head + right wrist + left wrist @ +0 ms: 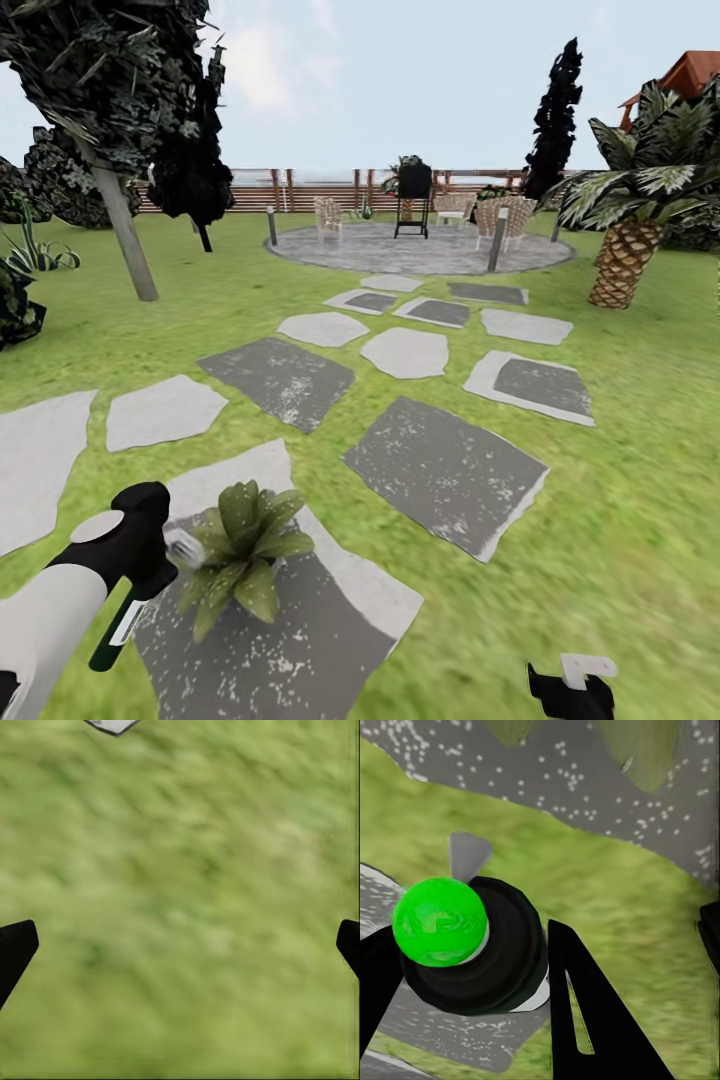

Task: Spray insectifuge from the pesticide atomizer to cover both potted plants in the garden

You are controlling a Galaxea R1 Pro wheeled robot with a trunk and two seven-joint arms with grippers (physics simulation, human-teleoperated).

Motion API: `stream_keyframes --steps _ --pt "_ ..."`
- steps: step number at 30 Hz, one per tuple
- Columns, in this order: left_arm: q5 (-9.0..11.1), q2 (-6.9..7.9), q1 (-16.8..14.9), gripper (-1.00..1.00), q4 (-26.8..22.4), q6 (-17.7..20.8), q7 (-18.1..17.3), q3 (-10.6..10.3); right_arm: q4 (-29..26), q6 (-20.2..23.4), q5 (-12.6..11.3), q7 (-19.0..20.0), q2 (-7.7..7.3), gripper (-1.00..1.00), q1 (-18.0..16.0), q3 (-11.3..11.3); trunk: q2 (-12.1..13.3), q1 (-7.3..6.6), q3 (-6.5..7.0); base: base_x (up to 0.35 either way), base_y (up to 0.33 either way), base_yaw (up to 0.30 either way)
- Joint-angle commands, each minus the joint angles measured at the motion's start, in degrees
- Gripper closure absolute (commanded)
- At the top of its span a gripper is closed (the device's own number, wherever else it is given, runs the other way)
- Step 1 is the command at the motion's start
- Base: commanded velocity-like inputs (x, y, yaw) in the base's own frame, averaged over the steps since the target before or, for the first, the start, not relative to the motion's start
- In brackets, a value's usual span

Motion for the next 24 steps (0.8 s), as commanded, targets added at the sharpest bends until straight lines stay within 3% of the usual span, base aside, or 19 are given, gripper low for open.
stream_keyframes --steps 1,19,24 --pt "-0.4 0.07 0.0 1.0 -0.1 0.5 -0.6 -0.2 0.1 -0.2 0.6 -0.2 0.01 -1.0 0.0 -0.3 0.0 -0.04 -0.05 -0.238 -0.202 0.0" --pt "-0.2 -0.03 0.0 1.0 0.0 0.3 -0.6 -0.2 0.0 -0.2 0.6 -0.2 0.09 -1.0 0.0 -0.3 0.0 -0.04 -0.05 -0.25 -0.195 0.0" --pt "1.1 -0.08 0.0 1.0 0.3 -0.3 -0.5 3.6 -0.1 -0.2 0.6 -0.1 0.09 -1.0 0.0 -0.3 0.0 -0.04 -0.05 -0.251 -0.192 0.0"
